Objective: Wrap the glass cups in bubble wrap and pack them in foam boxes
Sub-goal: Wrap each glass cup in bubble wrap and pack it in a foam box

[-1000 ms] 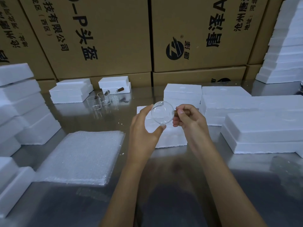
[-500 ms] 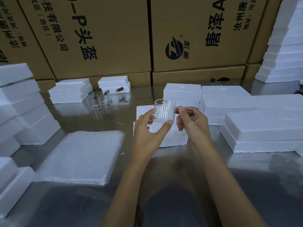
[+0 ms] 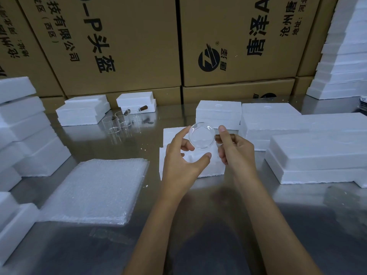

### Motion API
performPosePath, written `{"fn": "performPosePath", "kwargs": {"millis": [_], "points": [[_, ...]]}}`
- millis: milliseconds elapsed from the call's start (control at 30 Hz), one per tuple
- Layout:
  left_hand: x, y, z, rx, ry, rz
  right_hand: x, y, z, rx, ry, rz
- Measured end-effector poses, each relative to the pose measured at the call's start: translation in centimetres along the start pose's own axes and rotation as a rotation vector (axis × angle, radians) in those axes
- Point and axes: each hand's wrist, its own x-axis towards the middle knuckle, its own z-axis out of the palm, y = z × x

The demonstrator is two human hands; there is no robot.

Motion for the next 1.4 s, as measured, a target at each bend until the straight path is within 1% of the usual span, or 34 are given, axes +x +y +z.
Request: {"fn": "performPosePath", "kwargs": {"millis": [67,167,267,333,367,433,467,500,533,567,600,633,700,767,833,867,933,1067,1133,1167,1233,1267,1333,1400], "points": [[0.1,0.0,-0.1,0.003,0.009,0.000,0.0,-0.1,-0.2,0.000,-0.065,0.016],[0.2,-0.2,-0.3,0.024,0.033,0.021,-0.1,-0.2,-0.7,0.025,-0.284,0.045],[0.3,-0.4,-0.5,0.006,0.047,0.032,-0.4,-0.1,-0.8,-0.069,-0.470,-0.003],[0.5,-0.5,-0.6,-0.009,0.031,0.001,-0.7,0.0,-0.4,-0.102,-0.529,-0.042],[0.6,-0.5,-0.8,-0.025,0.016,-0.012,-0.8,0.0,-0.2,-0.106,-0.531,-0.058],[0.8,-0.5,-1.3,-0.093,0.014,-0.030,-0.8,0.1,0.2,-0.108,-0.479,-0.083],[1.0,-0.5,-1.8,-0.142,0.050,-0.049,-0.8,0.1,0.4,-0.109,-0.437,-0.096],[1.2,-0.5,-2.5,-0.175,0.115,-0.081,-0.7,0.2,0.4,-0.114,-0.390,-0.109],[1.3,-0.4,-3.5,-0.152,0.206,-0.125,-0.6,0.3,0.5,-0.123,-0.333,-0.124],[1.6,-0.6,-4.7,-0.060,0.293,-0.178,-0.4,0.5,0.4,-0.130,-0.268,-0.143],[1.7,-0.9,-6.0,0.089,0.346,-0.241,-0.2,0.6,0.3,-0.130,-0.202,-0.166],[1.8,-1.3,-7.5,0.272,0.356,-0.312,-0.1,0.8,0.2,-0.119,-0.142,-0.189],[1.8,-2.1,-10.1,0.614,0.285,-0.472,0.1,1.0,0.1,-0.100,-0.054,-0.213],[1.5,-2.7,-11.5,0.810,0.161,-0.653,0.3,1.3,0.1,-0.116,-0.007,-0.213],[1.4,-3.1,-11.7,0.874,0.019,-0.766,0.5,1.4,0.1,-0.135,0.028,-0.204],[1.4,-3.2,-11.5,0.875,-0.018,-0.778,0.5,1.5,0.1,-0.143,0.040,-0.201],[1.4,-3.5,-11.1,0.880,-0.001,-0.755,0.5,1.5,0.1,-0.151,0.050,-0.199],[1.2,-3.4,-10.8,0.849,0.149,-0.711,0.3,1.3,0.3,-0.152,0.055,-0.203],[1.2,-3.2,-10.8,0.792,0.240,-0.653,0.1,1.2,0.4,-0.161,0.044,-0.205],[1.4,-3.1,-10.8,0.727,0.285,-0.592,0.0,1.1,0.4,-0.162,0.032,-0.196],[1.7,-2.4,-10.7,0.470,0.342,-0.472,-0.3,0.8,0.7,-0.095,-0.030,-0.138],[1.9,-1.9,-10.6,0.309,0.346,-0.434,-0.5,0.5,0.9,-0.004,-0.092,-0.087],[2.0,-0.8,-9.9,0.052,0.322,-0.393,-1.2,-0.4,1.3,0.249,-0.280,0.019],[1.9,-0.3,-9.2,-0.065,0.257,-0.384,-2.0,-1.0,1.7,0.425,-0.505,0.066]]}}
